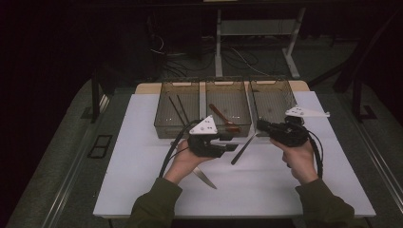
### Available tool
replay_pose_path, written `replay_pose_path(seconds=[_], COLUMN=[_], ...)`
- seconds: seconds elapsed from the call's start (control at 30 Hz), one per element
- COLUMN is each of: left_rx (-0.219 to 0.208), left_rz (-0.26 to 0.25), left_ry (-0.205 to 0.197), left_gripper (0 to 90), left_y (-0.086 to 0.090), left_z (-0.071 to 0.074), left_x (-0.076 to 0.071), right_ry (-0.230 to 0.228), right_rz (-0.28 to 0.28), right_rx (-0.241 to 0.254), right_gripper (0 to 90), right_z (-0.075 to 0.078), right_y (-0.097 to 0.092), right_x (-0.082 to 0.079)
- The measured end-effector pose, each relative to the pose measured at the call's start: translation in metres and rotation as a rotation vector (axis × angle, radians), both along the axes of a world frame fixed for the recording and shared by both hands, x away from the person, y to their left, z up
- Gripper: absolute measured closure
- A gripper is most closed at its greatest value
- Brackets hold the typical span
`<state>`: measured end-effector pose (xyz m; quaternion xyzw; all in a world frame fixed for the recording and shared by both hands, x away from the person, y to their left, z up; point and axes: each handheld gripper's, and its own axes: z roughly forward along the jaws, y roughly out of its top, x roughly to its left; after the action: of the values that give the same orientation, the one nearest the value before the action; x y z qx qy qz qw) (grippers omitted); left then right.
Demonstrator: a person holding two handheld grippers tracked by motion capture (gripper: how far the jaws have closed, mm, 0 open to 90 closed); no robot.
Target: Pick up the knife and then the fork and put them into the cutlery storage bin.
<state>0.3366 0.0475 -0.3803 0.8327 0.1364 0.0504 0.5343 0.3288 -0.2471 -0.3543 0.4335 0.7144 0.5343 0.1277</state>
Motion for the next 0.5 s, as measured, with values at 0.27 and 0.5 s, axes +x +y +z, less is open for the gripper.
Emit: replay_pose_path(seconds=[0.27, 0.5], left_rx=[0.016, 0.026], left_rz=[0.064, 0.129], left_ry=[0.029, 0.056], left_gripper=[43.6, 35.0], left_y=[0.028, 0.058], left_z=[-0.012, -0.018], left_x=[-0.016, -0.031], right_ry=[-0.022, -0.043], right_rz=[-0.048, -0.114], right_rx=[0.008, -0.014], right_gripper=[87.2, 87.2], right_z=[0.019, 0.037], right_y=[-0.032, -0.061], right_x=[0.016, 0.041])
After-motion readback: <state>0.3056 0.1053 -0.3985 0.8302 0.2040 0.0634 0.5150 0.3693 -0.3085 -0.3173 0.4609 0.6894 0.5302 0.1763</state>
